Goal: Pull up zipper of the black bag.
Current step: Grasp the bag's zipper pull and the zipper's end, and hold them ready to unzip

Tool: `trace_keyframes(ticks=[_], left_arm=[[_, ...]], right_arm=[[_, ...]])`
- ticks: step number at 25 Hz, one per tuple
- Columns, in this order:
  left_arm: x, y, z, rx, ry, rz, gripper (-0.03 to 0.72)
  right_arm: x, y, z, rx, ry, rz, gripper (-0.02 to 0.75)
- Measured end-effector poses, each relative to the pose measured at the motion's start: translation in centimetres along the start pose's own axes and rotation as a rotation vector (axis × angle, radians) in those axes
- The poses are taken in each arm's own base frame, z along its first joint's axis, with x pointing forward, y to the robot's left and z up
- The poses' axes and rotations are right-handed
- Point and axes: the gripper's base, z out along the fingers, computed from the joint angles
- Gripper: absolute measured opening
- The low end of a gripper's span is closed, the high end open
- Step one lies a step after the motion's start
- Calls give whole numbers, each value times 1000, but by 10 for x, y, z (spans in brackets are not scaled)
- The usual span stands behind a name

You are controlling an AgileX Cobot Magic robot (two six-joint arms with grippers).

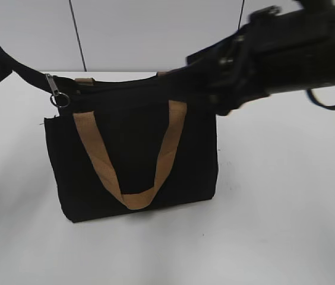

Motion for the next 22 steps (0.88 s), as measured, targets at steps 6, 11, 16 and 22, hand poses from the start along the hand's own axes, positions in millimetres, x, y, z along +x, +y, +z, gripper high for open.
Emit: trace_keyframes(ticks=[6, 11, 16, 22], left_arm=[[0, 0, 0, 0, 0, 0, 29], [0, 0, 0, 0, 0, 0, 29], [0, 0, 0, 0, 0, 0, 29], [0, 0, 0, 0, 0, 0, 29]], right_arm=[[-8, 11, 81, -96, 87, -44, 491], [-10, 20, 131, -159, 118, -97, 491], [-11, 21, 160, -170, 123, -118, 491], [-8, 22, 169, -185, 131, -112, 491]])
